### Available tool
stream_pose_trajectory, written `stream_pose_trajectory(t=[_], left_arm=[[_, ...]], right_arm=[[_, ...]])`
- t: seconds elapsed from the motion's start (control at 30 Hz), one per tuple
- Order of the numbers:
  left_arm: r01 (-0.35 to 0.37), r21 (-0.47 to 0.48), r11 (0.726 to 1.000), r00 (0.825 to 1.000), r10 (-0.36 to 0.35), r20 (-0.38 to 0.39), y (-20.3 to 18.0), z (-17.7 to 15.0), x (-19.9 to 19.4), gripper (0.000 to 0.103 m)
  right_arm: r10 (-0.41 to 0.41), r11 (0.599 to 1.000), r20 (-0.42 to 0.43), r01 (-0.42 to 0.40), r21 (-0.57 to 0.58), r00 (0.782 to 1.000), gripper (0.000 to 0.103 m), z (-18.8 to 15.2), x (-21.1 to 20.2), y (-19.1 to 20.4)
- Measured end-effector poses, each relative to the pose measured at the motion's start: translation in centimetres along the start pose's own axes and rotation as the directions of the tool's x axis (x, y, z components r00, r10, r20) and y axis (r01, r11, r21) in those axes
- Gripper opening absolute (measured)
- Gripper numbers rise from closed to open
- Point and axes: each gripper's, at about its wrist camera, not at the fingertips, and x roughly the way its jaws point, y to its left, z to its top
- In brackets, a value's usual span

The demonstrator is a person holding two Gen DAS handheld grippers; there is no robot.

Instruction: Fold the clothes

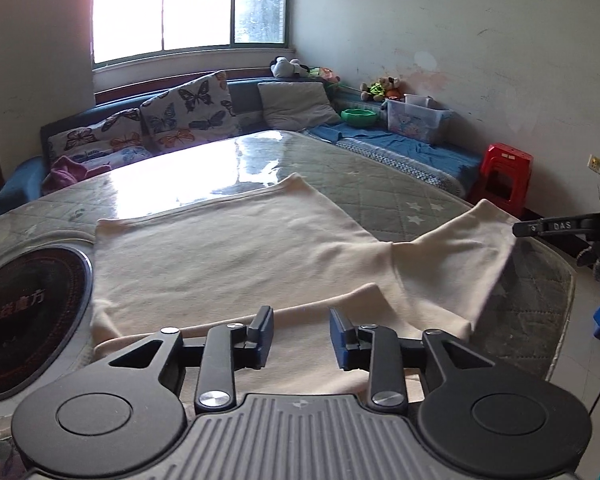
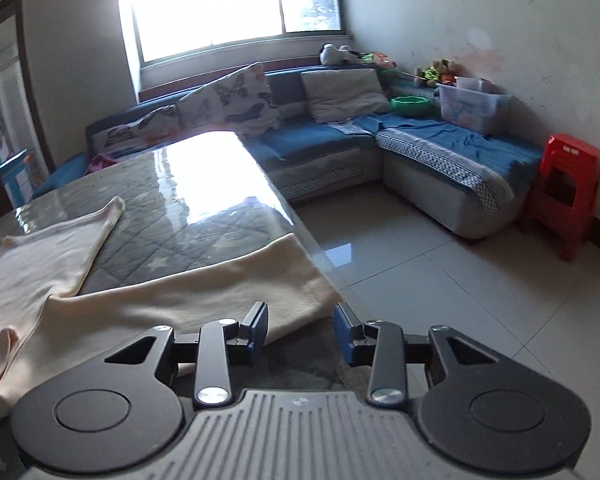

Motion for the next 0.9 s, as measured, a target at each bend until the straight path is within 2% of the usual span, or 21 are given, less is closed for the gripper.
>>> stream_pose_trajectory(t=[0.13,0.2,0.27,0.33,0.43,0.67,0.9], left_arm=[[0.026,0.012,1.000,1.000,-0.026,-0.003,-1.3,0.1,0.3,0.039],[0.034,0.017,0.999,0.999,-0.034,-0.004,-1.8,0.2,0.4,0.045],[0.034,0.020,0.999,0.999,-0.034,-0.006,-1.9,0.2,0.5,0.046],[0.034,0.023,0.999,0.999,-0.034,-0.008,-2.1,0.2,0.5,0.046],[0.036,0.037,0.999,0.999,-0.036,-0.010,-2.5,0.3,0.7,0.046],[0.059,0.077,0.995,0.998,-0.058,-0.013,-3.9,0.0,1.4,0.046],[0.091,0.131,0.987,0.996,-0.088,-0.028,-5.4,-0.7,2.5,0.047]], right_arm=[[-0.010,1.000,0.004,0.010,0.019,1.000,0.036,-0.2,0.8,-0.5],[-0.020,0.999,0.014,0.020,0.032,1.000,0.035,-0.3,1.0,-0.7],[-0.028,0.999,0.022,0.027,0.043,0.999,0.032,-0.4,1.1,-0.9],[-0.031,0.999,0.029,0.031,0.030,0.999,0.018,-0.4,1.0,-0.8],[-0.016,0.999,0.032,0.015,0.028,0.999,0.009,-0.3,0.9,-0.8],[0.080,0.996,0.088,-0.076,-0.049,0.993,0.008,2.2,-1.7,1.2],[0.230,0.966,0.147,-0.206,-0.158,0.962,0.006,6.0,-5.1,5.6]])
